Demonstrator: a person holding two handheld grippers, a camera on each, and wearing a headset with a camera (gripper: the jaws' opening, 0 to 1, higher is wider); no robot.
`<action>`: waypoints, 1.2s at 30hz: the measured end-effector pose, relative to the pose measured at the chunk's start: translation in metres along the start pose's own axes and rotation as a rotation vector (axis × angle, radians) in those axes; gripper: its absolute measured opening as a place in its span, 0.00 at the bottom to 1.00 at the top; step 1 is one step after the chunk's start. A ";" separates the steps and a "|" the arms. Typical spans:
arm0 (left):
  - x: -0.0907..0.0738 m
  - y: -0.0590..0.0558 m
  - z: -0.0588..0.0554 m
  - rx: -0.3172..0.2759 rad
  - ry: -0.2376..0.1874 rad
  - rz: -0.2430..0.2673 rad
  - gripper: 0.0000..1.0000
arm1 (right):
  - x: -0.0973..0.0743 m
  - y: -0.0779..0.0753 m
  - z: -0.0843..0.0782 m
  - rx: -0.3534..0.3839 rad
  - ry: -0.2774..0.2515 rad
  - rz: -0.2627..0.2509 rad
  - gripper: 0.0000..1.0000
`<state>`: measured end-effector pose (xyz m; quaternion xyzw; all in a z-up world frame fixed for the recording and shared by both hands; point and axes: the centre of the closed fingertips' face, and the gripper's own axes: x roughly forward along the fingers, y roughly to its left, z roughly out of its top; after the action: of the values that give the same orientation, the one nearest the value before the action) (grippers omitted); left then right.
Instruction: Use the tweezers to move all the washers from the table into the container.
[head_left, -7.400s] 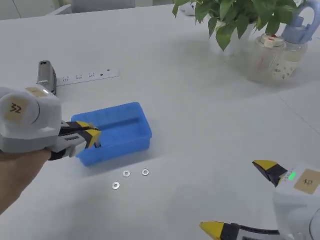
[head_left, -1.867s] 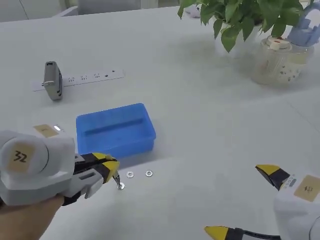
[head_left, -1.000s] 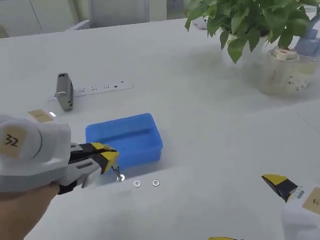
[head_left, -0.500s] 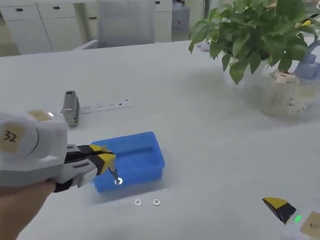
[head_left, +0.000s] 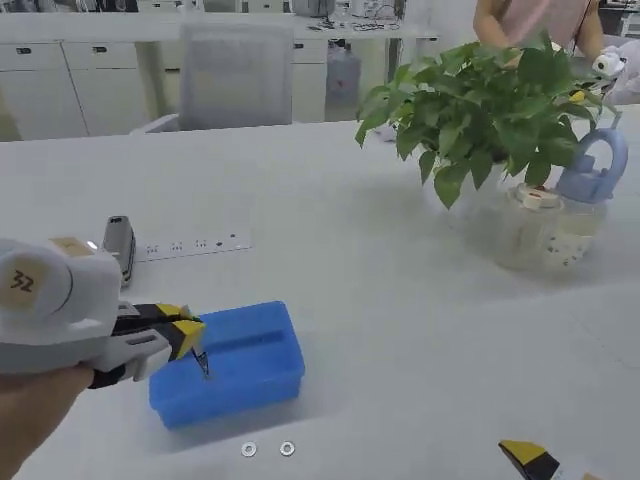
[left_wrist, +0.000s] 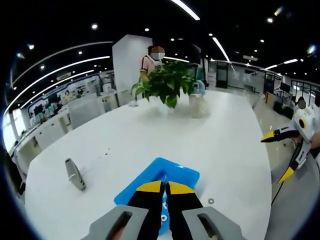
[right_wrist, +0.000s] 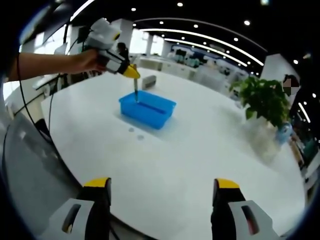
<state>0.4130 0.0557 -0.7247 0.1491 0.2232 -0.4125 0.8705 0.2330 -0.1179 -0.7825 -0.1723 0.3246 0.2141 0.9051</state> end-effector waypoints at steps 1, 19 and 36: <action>0.002 0.001 -0.001 -0.001 0.002 -0.002 0.00 | 0.000 0.000 -0.001 -0.002 0.002 -0.002 0.82; 0.029 0.005 -0.027 -0.018 0.032 0.017 0.00 | 0.000 0.002 0.001 -0.003 -0.005 0.006 0.83; 0.031 0.002 -0.040 -0.021 0.050 0.025 0.00 | 0.000 0.000 0.000 -0.006 -0.002 0.000 0.82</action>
<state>0.4217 0.0547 -0.7744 0.1528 0.2475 -0.3955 0.8712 0.2323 -0.1178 -0.7825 -0.1747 0.3232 0.2152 0.9048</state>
